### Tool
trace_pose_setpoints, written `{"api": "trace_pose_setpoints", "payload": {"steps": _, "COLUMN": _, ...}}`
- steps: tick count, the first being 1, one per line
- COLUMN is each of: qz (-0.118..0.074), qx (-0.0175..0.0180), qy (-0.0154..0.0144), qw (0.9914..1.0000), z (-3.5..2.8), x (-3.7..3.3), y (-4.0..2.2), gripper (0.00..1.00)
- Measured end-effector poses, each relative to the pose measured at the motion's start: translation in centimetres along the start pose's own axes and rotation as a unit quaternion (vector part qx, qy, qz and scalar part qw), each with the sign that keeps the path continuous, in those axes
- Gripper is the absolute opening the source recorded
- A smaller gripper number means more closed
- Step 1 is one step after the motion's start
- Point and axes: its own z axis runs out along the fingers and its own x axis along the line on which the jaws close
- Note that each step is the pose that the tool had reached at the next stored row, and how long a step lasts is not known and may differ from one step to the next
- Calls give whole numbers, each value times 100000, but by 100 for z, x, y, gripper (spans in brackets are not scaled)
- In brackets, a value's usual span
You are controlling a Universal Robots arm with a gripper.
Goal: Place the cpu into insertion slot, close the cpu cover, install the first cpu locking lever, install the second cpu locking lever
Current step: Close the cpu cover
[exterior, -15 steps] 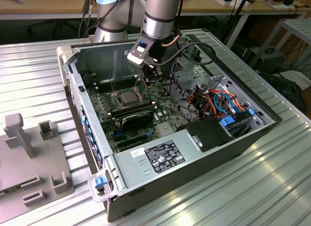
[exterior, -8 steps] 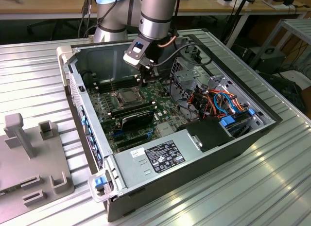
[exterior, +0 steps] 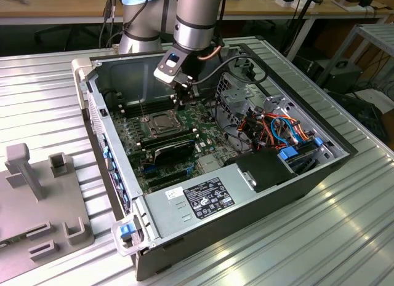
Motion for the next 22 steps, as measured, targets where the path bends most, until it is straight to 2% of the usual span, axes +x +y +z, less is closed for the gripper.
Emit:
{"api": "trace_pose_setpoints", "payload": {"steps": 8, "qz": -10, "qx": 1, "qy": -2, "qw": 100000, "z": 3, "x": 0, "y": -96, "gripper": 11}}
{"api": "trace_pose_setpoints", "payload": {"steps": 22, "qz": -8, "qx": 2, "qy": -2, "qw": 100000, "z": 17, "x": 2, "y": -304, "gripper": 11}}
